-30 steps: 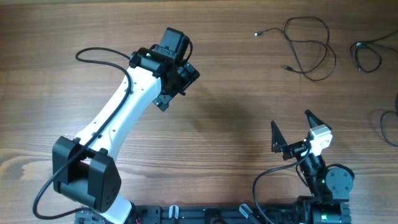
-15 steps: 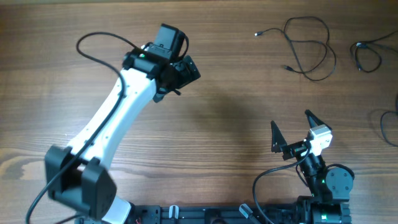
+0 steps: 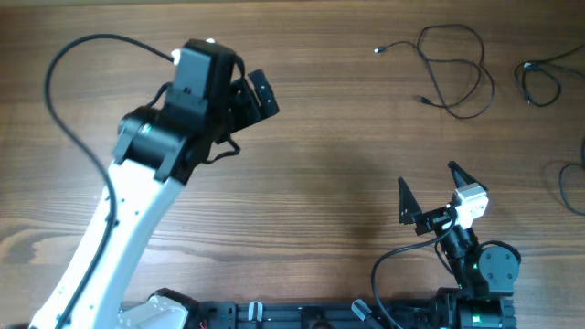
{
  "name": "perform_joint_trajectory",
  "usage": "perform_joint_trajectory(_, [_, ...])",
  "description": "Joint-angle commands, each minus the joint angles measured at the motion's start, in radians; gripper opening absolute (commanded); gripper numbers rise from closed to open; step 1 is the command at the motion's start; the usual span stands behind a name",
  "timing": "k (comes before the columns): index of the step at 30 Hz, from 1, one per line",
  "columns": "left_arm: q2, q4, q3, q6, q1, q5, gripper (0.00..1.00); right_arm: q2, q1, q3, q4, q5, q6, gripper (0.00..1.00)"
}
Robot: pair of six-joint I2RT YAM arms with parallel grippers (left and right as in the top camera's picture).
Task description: Untangle cables
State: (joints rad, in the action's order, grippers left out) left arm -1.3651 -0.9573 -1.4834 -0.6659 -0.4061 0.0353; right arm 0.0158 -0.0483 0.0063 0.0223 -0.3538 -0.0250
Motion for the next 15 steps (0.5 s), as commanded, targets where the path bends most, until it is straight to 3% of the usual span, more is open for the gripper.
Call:
perform_joint_trajectory(1, [0.121,0.0,0.064,0.034,0.004,0.067,1.0,-0.011,0.006,-0.001,0.005,0.018,-0.002,1.0])
perform_joint_trajectory(10, [0.5,0.137,0.381,0.034,0.005,0.122,1.0,-0.011,0.006,-0.001,0.005,0.018,-0.002,1.0])
perform_joint_trajectory(15, [0.651,0.084,0.457,0.034,0.005,0.18,1.0,-0.011,0.006,-0.001,0.005,0.018,-0.003,1.0])
